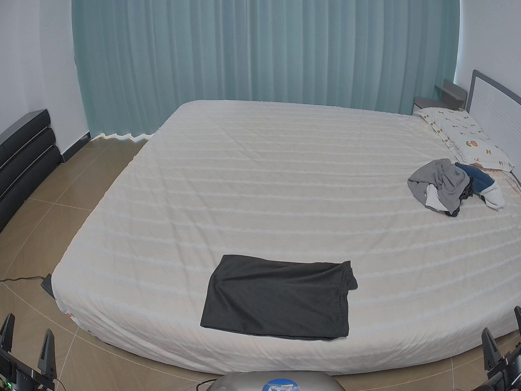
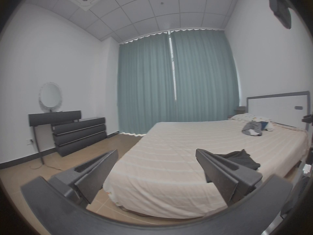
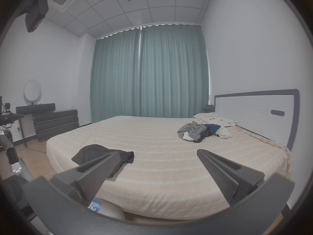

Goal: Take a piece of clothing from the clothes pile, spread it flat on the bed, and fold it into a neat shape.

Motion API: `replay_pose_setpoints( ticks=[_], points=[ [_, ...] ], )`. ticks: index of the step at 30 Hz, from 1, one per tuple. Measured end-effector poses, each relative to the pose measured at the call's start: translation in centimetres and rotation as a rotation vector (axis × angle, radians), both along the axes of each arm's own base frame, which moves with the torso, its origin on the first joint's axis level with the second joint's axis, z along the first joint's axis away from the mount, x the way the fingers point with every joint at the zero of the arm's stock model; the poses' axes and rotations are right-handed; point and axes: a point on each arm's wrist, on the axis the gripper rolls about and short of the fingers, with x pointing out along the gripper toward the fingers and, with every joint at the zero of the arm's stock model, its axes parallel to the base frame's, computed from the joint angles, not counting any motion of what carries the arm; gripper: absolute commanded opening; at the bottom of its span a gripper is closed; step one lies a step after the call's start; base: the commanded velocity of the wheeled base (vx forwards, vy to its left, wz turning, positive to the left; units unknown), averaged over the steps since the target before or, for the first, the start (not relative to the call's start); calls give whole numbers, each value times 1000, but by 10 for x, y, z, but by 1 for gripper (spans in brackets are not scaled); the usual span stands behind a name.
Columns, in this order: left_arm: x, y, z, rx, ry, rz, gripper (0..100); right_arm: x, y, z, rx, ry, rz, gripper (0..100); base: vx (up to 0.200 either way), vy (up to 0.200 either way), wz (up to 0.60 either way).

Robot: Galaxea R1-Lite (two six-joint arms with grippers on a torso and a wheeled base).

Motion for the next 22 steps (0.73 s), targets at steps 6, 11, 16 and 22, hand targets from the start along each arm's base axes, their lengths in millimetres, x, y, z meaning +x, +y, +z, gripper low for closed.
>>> replay_pose_setpoints(
  ticks=[6,11,16,22],
  points=[
    [0,-2,-4,-16,34,-84,100,0,0,0,-1,2,11,100,0,0,0],
    [0,-3,-7,-22,58,-117,100,0,0,0,1,2,13,100,0,0,0],
    [0,-2,-7,-22,57,-107,100,0,0,0,0,2,14,100,0,0,0],
    [0,-2,-7,-23,57,-104,100,0,0,0,4,2,14,100,0,0,0]
  ],
)
